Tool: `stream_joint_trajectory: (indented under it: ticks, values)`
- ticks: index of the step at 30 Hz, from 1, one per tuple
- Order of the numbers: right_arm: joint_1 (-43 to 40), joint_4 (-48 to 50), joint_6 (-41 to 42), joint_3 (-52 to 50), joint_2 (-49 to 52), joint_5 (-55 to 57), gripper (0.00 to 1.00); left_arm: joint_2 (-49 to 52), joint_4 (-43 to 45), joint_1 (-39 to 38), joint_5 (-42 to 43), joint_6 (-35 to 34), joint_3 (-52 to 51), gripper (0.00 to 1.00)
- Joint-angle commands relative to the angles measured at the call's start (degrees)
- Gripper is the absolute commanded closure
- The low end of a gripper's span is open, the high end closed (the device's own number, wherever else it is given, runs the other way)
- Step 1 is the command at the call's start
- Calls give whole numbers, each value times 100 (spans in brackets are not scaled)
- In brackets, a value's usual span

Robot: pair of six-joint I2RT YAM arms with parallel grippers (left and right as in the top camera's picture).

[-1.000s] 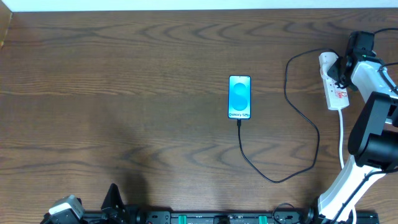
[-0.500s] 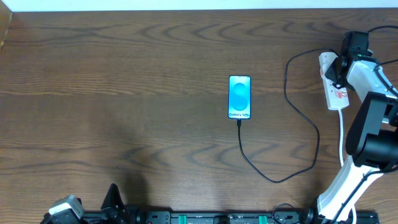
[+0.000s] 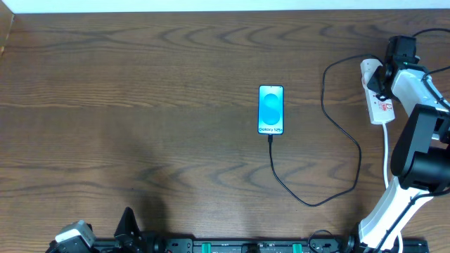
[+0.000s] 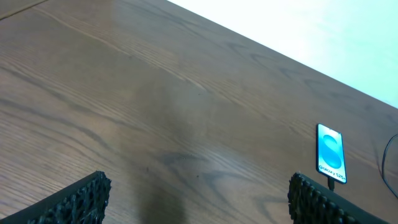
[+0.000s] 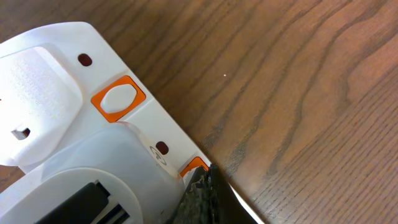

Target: Plug charger to phone and switch on socket

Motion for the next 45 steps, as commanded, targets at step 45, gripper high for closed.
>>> stream_joint_trajectory:
  ticks: [45]
  values:
    - [275, -835, 455, -98, -608, -2157, 99, -50, -4, 28, -35, 15, -11, 9]
